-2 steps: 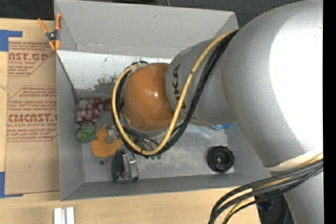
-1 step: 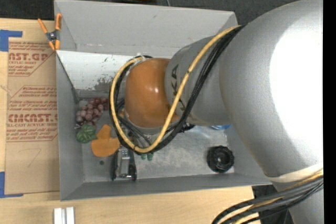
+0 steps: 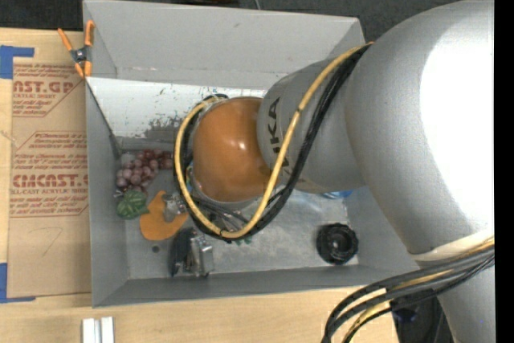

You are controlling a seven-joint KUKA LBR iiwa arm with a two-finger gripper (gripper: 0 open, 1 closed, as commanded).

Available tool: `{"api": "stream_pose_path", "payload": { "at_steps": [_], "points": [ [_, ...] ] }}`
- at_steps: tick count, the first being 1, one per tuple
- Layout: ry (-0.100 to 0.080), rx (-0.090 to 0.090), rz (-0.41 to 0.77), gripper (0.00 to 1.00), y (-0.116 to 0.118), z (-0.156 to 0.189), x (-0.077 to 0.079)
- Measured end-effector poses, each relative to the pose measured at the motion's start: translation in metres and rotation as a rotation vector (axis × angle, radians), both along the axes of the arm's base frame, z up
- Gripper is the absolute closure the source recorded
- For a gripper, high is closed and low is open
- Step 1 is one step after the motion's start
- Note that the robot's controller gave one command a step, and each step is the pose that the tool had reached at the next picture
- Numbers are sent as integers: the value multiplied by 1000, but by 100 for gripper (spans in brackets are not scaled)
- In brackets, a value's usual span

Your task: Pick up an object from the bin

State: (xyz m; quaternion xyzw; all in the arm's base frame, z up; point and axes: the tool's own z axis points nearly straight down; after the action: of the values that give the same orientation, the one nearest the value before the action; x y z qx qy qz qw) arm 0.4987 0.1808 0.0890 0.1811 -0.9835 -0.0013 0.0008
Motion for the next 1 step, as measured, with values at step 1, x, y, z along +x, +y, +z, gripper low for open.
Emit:
{"api": "stream_pose_path", "payload": {
  "at_steps": [1],
  "points": [
    [-2, 3, -109, 0, 7, 38, -5]
  ]
}}
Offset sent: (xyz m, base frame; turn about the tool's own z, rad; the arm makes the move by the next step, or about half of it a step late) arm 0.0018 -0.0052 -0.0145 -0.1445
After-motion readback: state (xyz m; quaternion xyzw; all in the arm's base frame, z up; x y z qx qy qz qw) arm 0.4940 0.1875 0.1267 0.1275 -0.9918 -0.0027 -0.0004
